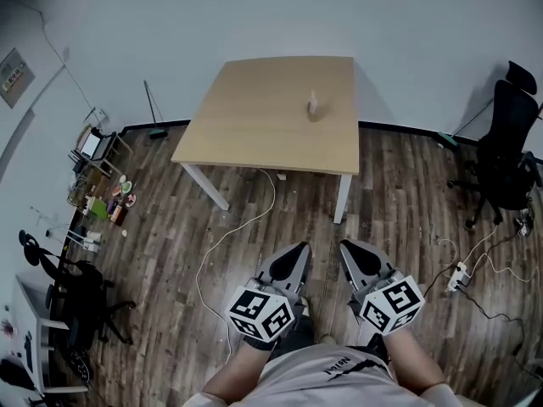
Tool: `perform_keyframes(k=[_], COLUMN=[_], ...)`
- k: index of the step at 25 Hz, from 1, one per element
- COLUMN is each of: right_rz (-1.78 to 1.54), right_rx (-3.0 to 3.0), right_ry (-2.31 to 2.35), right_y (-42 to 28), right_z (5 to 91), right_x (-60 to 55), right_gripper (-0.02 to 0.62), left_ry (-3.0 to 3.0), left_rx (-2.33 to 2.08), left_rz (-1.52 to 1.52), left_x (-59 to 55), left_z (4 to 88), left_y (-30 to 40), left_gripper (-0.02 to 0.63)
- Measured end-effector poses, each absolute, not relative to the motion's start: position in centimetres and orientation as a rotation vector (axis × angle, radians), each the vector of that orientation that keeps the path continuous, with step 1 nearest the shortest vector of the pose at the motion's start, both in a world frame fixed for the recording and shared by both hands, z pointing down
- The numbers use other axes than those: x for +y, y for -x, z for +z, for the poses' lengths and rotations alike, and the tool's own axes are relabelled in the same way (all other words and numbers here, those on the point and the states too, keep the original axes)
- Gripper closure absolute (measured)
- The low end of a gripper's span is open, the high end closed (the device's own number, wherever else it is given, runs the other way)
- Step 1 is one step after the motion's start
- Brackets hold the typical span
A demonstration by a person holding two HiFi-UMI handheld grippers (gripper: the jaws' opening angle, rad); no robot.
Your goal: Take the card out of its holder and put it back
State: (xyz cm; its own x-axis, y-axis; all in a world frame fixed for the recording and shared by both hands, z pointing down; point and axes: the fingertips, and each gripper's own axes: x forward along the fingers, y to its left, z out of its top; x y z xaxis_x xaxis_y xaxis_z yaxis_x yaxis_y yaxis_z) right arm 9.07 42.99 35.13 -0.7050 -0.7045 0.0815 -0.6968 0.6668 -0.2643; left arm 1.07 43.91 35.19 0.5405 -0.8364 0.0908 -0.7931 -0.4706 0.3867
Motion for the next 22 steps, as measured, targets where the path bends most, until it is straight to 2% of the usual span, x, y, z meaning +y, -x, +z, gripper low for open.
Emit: perform_keyframes(k=[13, 22], right_rz=[-0.406, -0.436], right_rx=[2.790, 2.772], right_ry=[1.347, 1.353], right_y=[-3.2, -2.7], right_z=[35.3, 36.4], right_x=[29.8, 21.0], right_gripper=[0.583, 0.582], left_ry=[-2.486, -2.467], left_rx=[-1.207, -1.214], left_rz=[-0.138, -0.119], left_x=[29.9, 21.6], left_z=[35.4, 36.6], left_y=[4.1, 5.0], left_gripper=[0.592, 0.592])
